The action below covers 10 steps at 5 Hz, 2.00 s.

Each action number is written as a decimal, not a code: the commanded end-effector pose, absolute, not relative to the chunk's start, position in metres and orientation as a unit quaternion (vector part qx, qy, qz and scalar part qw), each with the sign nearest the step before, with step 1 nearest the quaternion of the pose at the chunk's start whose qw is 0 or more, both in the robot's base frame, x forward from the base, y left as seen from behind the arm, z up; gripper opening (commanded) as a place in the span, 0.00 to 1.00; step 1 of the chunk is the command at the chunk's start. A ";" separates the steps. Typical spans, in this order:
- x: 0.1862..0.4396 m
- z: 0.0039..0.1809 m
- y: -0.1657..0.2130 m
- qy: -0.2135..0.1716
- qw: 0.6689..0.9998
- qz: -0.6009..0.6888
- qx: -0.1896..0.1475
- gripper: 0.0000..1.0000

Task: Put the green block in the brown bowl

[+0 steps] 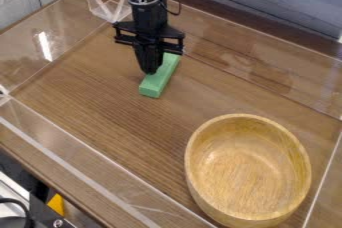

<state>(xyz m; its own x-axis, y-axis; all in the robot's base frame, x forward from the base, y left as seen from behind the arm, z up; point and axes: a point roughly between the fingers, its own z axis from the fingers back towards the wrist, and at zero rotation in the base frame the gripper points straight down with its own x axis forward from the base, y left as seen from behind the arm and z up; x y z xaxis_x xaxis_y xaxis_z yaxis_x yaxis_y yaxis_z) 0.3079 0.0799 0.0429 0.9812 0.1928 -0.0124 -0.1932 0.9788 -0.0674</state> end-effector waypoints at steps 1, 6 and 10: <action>0.323 0.067 0.078 -0.030 0.995 0.089 -0.034 0.00; 0.338 0.077 0.071 -0.012 0.995 0.089 -0.054 0.00; 0.346 0.088 0.066 0.003 0.994 0.089 -0.065 0.00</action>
<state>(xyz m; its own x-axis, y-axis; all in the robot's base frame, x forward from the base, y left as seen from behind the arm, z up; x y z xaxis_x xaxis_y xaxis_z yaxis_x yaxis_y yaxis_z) 0.3365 0.0667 0.0733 0.9815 0.1777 -0.0706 -0.1856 0.9741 -0.1294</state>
